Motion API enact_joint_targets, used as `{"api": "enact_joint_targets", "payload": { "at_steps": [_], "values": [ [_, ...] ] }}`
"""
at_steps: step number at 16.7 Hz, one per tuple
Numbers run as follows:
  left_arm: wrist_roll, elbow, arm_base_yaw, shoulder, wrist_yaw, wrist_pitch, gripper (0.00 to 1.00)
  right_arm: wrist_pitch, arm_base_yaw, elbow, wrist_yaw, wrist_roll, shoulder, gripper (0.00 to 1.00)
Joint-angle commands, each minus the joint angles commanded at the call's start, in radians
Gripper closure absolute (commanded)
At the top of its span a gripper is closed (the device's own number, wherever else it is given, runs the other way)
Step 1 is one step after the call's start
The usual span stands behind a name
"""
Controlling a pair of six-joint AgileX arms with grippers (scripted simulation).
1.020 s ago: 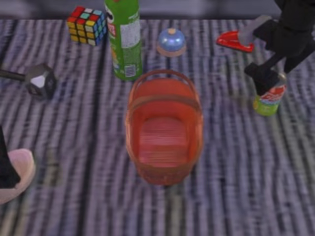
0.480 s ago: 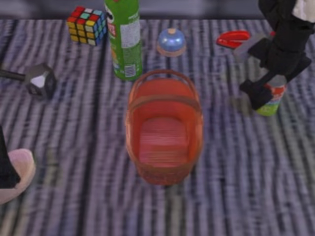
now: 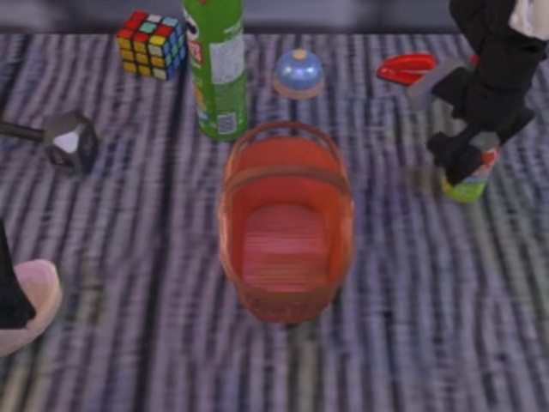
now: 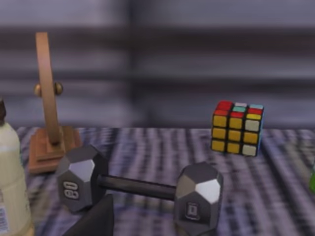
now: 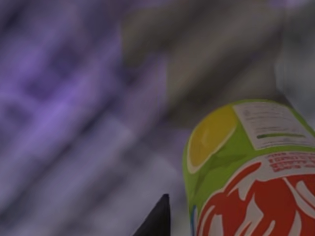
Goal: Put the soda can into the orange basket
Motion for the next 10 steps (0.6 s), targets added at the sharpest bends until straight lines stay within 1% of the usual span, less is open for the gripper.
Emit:
{"api": "enact_joint_targets", "payload": {
  "at_steps": [6, 7, 10],
  "values": [
    [0.000, 0.000, 0.000, 0.000, 0.000, 0.000, 0.00, 0.000, 0.000, 0.000, 0.000, 0.000, 0.000, 0.98],
    [0.000, 0.000, 0.000, 0.000, 0.000, 0.000, 0.00, 0.000, 0.000, 0.000, 0.000, 0.000, 0.000, 1.00],
    [0.000, 0.000, 0.000, 0.000, 0.000, 0.000, 0.00, 0.000, 0.000, 0.000, 0.000, 0.000, 0.000, 1.00]
  ]
}}
